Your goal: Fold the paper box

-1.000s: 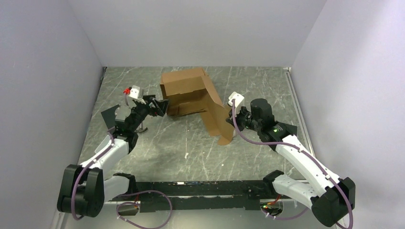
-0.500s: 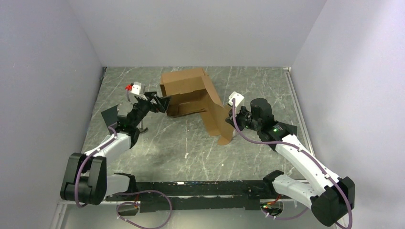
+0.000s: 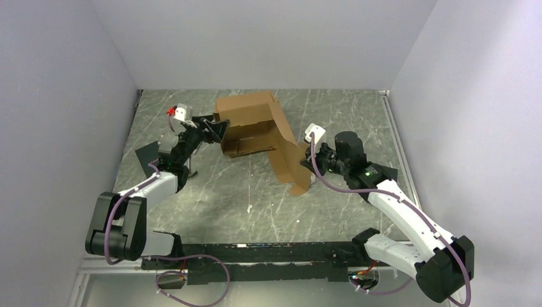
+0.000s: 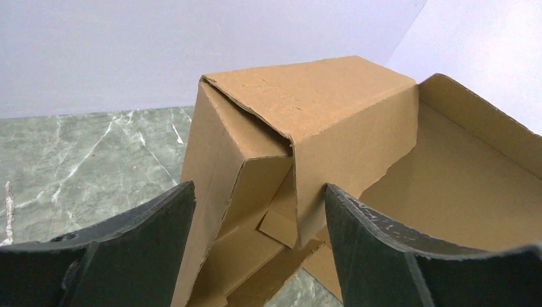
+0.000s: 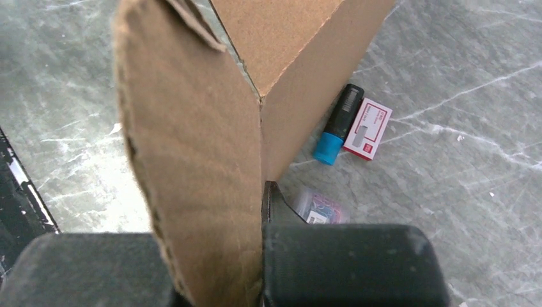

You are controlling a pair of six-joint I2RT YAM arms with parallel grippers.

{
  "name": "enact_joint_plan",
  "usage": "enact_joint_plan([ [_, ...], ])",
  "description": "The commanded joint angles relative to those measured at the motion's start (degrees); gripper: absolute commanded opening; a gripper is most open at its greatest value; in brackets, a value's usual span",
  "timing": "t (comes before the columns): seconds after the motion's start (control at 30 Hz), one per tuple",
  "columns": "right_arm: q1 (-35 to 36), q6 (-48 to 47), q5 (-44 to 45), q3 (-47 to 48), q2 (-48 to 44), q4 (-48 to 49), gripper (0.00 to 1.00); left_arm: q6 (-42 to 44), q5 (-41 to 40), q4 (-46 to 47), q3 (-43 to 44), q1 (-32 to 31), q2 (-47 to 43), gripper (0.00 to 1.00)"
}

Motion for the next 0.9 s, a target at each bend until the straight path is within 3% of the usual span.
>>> enact_joint_plan([
  [0.0, 0.2, 1.7, -4.6, 2.7, 0.7, 0.8, 0.0, -2.2, 0.3, 4.0, 3.3, 0.0, 2.6, 0.74],
  [0.1, 0.6, 2.0, -6.0, 4.3, 1.7, 0.2, 0.0, -2.8, 0.7, 4.8, 4.1, 0.0, 4.2, 0.63],
  [0.33, 2.3, 2.0, -7.7, 7.8, 4.6, -1.2, 0.0, -2.0, 0.2, 4.6, 6.1, -0.2, 5.7, 0.57],
  [0.6, 2.6, 2.5, -10.7, 10.7, 7.3, -2.8, 0.0, 0.8, -1.6, 1.9, 8.5, -1.0, 7.1, 0.54],
  [0.87, 2.5, 2.7, -9.9, 11.0, 7.6, -3.0, 0.0, 8.1, -7.1, -5.6, 11.2, -1.7, 7.7, 0.58],
])
